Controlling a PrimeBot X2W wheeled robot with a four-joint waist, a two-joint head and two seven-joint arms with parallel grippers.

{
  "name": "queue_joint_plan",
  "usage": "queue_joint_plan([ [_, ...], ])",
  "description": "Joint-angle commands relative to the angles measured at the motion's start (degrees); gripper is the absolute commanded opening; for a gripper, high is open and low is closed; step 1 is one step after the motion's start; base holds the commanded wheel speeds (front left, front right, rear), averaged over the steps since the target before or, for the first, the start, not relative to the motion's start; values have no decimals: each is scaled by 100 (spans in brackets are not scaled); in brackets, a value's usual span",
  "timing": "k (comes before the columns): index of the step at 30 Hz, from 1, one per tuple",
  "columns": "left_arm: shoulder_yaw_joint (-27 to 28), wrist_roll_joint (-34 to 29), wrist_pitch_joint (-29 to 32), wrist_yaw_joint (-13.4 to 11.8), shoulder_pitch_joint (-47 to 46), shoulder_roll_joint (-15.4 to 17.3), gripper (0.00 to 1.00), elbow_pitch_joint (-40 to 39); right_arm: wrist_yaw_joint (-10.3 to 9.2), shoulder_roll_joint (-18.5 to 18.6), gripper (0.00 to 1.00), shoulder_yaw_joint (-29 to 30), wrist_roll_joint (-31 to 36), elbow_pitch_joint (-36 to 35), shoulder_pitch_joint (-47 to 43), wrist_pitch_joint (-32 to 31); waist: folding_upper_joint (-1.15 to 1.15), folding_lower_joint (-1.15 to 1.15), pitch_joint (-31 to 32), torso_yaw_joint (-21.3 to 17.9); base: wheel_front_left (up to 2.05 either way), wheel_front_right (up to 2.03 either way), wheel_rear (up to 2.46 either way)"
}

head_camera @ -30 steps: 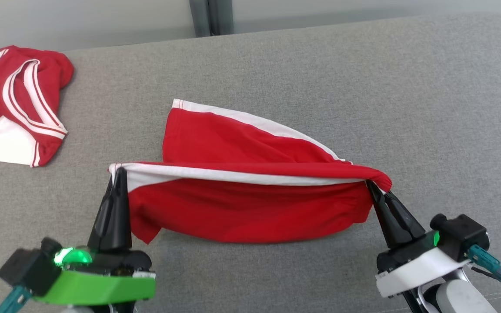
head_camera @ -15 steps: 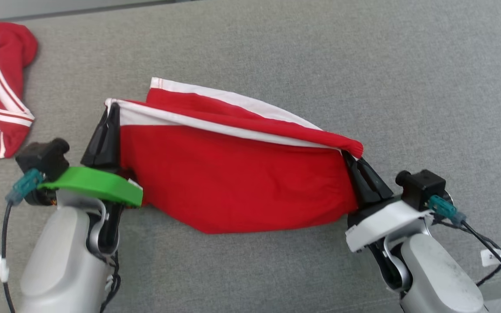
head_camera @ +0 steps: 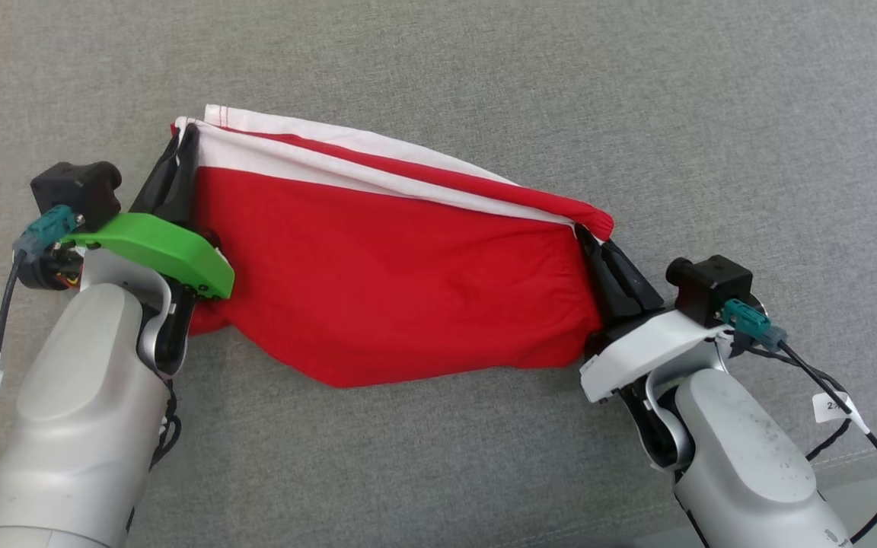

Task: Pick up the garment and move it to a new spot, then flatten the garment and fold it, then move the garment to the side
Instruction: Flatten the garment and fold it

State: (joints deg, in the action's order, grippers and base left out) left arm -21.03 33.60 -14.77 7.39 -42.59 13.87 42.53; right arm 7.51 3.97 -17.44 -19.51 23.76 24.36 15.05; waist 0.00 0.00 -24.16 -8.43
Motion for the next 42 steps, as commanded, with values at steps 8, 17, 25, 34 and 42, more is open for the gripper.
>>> queue_joint_plan([
  [8, -325, 99, -49, 10, -588, 29, 10, 671, -4, -83, 100, -6, -41, 232, 216, 17, 0, 0, -59, -133, 0, 0, 0],
  [17, -451, 144, -44, 10, -659, -14, 100, 912, -3, -105, 100, 220, 24, 159, 1, 18, 0, 0, 188, -90, 0, 0, 0],
  [25, -249, 5, -36, 10, 86, 127, 100, -50, -3, -54, 100, 602, 232, -164, -578, 19, 0, 0, 679, 111, 0, 0, 0],
  [34, 467, -379, -35, -76, 1683, -22, 100, -1611, -3, 25, 100, 757, 203, -628, -1194, -322, 0, 0, 1219, 349, 0, 0, 0],
  [42, 989, -678, -35, -182, 2968, -520, 100, -2747, -3, -6, 100, 812, 120, -412, -1229, -788, 0, 0, 1357, 625, 0, 0, 0],
])
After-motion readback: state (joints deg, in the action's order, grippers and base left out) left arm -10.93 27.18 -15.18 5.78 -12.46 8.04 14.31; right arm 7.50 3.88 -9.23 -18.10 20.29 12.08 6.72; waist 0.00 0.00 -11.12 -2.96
